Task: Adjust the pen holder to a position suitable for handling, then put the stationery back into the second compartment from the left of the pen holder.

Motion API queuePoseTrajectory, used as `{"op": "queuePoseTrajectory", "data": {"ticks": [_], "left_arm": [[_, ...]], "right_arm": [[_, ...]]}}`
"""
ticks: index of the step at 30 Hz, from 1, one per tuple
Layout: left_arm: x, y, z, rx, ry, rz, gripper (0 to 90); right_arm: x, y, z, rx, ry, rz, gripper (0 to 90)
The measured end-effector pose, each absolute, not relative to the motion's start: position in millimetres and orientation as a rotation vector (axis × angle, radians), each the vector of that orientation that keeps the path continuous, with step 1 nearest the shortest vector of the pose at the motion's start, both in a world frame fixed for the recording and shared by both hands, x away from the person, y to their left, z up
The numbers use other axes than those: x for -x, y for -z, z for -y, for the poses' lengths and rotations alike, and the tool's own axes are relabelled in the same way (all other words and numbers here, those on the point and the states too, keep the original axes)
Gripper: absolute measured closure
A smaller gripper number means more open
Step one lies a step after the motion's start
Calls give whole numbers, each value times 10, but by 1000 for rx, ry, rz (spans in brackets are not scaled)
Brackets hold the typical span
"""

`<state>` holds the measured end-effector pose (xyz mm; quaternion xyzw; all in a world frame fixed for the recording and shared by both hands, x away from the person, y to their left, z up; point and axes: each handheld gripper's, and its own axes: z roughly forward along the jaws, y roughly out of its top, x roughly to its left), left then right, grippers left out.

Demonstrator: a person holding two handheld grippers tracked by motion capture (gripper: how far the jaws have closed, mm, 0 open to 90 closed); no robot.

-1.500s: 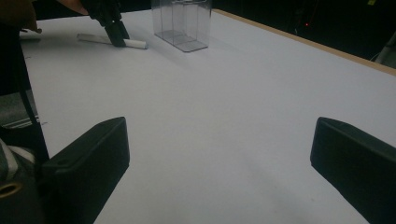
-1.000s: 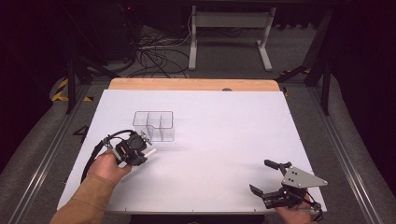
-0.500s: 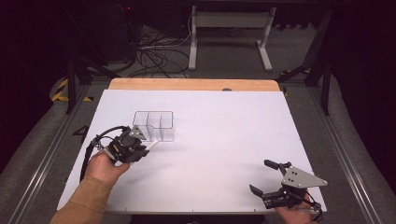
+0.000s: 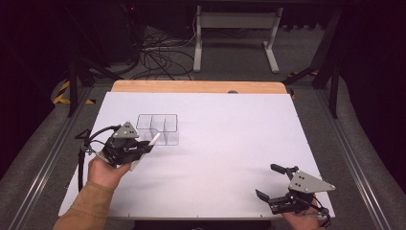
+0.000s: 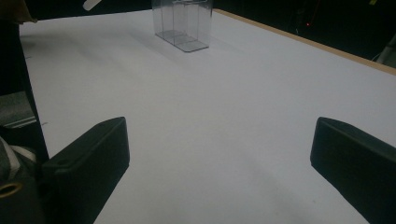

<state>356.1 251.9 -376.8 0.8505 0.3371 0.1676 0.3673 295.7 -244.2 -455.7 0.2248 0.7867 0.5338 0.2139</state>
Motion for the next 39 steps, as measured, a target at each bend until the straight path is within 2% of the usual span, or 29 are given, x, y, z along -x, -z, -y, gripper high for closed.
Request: {"op": "queuePoseTrajectory", "data": {"ticks": [32,39], "left_arm": [[-3575,3605,-2597,-1732,-439,-800,788],[-3644,3549,-2576,-1678,-450,-798,788]], "right_arm": [[-2957,4558,2445,-620,-1484,-2185,51],[-2950,4559,2444,-623,-1487,-2186,51]]}}
